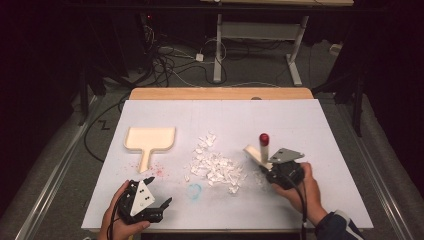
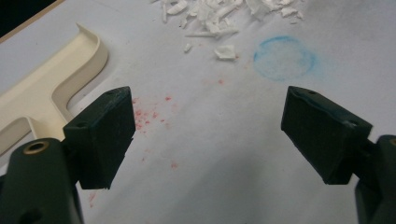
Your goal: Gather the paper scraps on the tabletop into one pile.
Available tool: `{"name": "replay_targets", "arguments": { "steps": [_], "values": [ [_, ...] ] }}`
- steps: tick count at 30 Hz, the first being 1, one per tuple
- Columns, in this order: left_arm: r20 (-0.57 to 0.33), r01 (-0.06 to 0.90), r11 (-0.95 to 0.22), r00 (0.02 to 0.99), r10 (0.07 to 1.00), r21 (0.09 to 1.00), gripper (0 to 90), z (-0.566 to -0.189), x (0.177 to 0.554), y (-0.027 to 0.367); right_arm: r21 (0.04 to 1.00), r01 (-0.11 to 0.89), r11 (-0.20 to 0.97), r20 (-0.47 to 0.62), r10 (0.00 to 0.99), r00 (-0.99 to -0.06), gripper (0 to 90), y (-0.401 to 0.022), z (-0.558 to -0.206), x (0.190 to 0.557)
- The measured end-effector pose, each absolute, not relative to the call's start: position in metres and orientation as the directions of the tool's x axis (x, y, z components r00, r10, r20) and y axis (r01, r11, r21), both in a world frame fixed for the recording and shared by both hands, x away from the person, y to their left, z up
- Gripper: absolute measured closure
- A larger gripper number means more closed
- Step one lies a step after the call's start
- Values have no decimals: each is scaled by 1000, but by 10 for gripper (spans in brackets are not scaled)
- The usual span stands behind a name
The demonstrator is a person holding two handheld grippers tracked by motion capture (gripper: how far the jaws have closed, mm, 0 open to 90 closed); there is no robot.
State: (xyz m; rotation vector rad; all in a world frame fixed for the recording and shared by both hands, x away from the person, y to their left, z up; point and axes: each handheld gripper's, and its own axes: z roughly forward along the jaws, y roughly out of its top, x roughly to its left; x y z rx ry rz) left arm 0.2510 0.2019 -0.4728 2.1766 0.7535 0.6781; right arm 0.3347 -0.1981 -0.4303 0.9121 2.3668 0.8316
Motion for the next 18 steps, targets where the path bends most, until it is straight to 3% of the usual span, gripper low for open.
{"name": "replay_targets", "arguments": {
  "steps": [4,8,16,18],
  "values": [
    [208,307,-545,694,689,781,169,-473,255,204,715,411,566,-132,687,-715,679,-160,-427,338],
    [209,307,-553,701,682,775,169,-473,255,202,742,398,540,-121,692,-712,680,-154,-422,341],
    [242,311,-586,694,678,748,169,-475,255,198,781,352,516,-161,711,-684,680,-181,-405,343],
    [288,310,-610,670,684,729,168,-475,256,198,796,359,488,-115,703,-701,680,-190,-402,348]
  ]
}}
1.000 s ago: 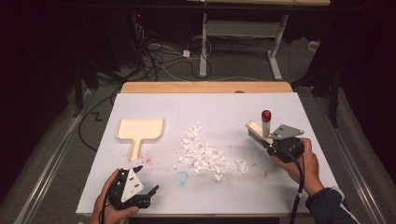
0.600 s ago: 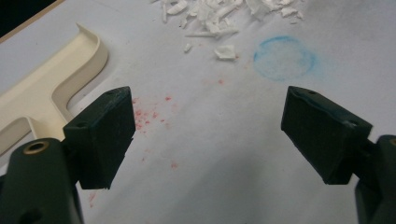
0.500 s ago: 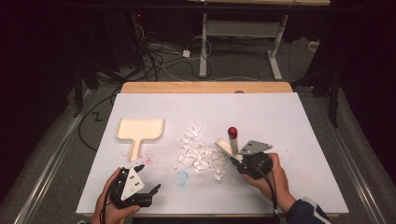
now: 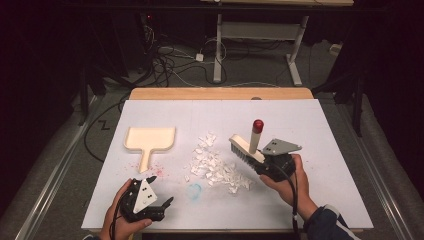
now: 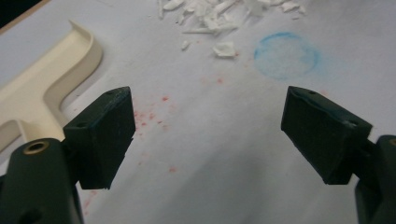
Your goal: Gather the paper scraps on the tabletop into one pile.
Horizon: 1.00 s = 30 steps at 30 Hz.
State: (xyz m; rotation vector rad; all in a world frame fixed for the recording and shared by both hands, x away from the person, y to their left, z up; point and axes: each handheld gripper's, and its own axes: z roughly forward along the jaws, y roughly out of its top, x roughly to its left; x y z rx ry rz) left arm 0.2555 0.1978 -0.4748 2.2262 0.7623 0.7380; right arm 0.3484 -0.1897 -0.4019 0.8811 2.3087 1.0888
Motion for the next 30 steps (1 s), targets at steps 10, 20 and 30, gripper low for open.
{"name": "replay_targets", "arguments": {
  "steps": [10,20,30],
  "values": [
    [289,332,-581,625,726,743,159,-472,261,205,807,304,507,-172,694,-699,680,-182,-404,417],
    [298,355,-588,609,735,727,159,-473,264,210,784,240,572,-286,677,-679,680,-131,-423,480],
    [283,359,-605,642,713,711,160,-478,259,205,735,135,664,-300,497,-814,677,-80,-445,475]
  ]
}}
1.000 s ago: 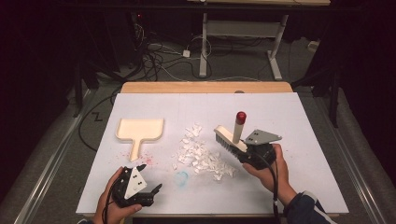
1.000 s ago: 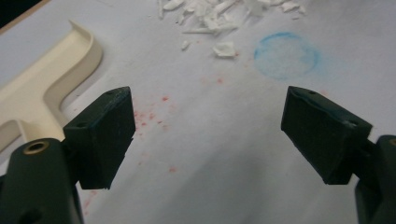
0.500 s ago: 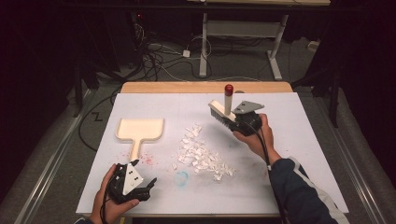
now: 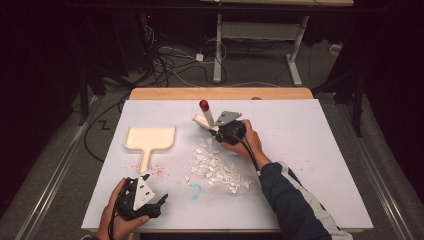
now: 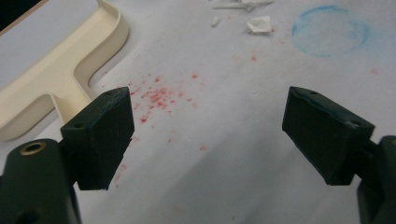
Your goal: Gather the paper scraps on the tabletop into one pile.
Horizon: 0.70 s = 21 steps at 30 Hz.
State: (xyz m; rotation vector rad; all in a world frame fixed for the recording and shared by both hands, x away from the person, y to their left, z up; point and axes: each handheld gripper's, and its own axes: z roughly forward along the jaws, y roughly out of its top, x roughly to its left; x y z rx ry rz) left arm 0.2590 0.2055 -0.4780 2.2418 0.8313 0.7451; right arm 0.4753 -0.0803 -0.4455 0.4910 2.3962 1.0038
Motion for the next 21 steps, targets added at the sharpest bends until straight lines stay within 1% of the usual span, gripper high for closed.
{"name": "replay_targets", "arguments": {
  "steps": [3,6,7,8,9,12,16,17,18,21],
  "values": [
    [279,359,-604,644,712,711,160,-478,258,206,732,119,671,-296,470,-832,676,-76,-447,471],
    [279,358,-603,644,712,713,160,-478,258,206,744,67,665,-281,402,-871,675,-74,-448,464],
    [279,358,-604,644,712,712,161,-478,258,206,736,41,676,-282,361,-889,674,-74,-448,459],
    [278,359,-603,644,712,712,161,-478,258,206,736,41,676,-282,361,-889,674,-74,-448,459],
    [277,360,-603,645,712,712,161,-478,258,206,729,28,684,-283,338,-898,674,-74,-448,456],
    [280,358,-610,651,706,707,165,-479,258,206,719,-22,695,-280,261,-924,672,-80,-446,447],
    [279,355,-614,657,700,705,165,-478,258,204,692,-107,714,-270,118,-956,674,-94,-439,427],
    [281,353,-617,659,698,703,165,-478,257,204,692,-107,714,-270,118,-956,674,-94,-439,427],
    [281,352,-618,661,696,703,165,-478,257,203,679,-131,722,-276,86,-957,674,-101,-437,417],
    [283,349,-626,668,688,698,166,-479,257,202,678,-151,719,-273,56,-960,674,-110,-436,409]
  ]
}}
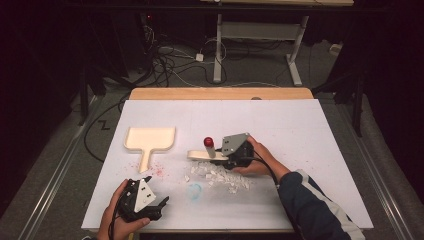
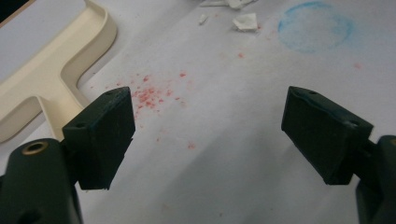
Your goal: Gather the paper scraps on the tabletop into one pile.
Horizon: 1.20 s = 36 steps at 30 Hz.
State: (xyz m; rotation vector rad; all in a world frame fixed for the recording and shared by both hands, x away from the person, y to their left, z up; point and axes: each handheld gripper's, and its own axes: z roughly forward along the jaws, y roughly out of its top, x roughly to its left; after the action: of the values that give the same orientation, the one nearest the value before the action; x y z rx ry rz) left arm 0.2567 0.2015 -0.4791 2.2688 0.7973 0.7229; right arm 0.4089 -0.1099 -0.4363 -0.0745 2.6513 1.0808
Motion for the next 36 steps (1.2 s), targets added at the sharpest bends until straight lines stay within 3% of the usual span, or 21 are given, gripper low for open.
{"name": "replay_targets", "arguments": {
  "steps": [4,8,10,18,21,30,36],
  "values": [
    [288,346,-636,675,679,689,166,-480,258,198,689,-162,706,-281,55,-958,679,-124,-432,397],
    [289,345,-637,675,678,689,166,-479,259,197,711,-146,688,-309,118,-944,680,-134,-425,394],
    [291,344,-639,676,677,688,171,-479,259,196,740,-103,665,-305,195,-932,680,-140,-419,393],
    [296,337,-633,669,682,697,172,-477,257,199,753,-22,657,-313,328,-891,679,-154,-408,389],
    [294,336,-633,671,680,697,171,-477,256,199,760,61,648,-286,416,-863,679,-163,-405,383],
    [311,320,-660,689,654,680,172,-478,253,194,731,175,660,-223,473,-853,679,-195,-407,352],
    [312,319,-657,686,657,683,172,-477,253,194,736,236,634,-231,563,-793,679,-220,-406,339]
  ]
}}
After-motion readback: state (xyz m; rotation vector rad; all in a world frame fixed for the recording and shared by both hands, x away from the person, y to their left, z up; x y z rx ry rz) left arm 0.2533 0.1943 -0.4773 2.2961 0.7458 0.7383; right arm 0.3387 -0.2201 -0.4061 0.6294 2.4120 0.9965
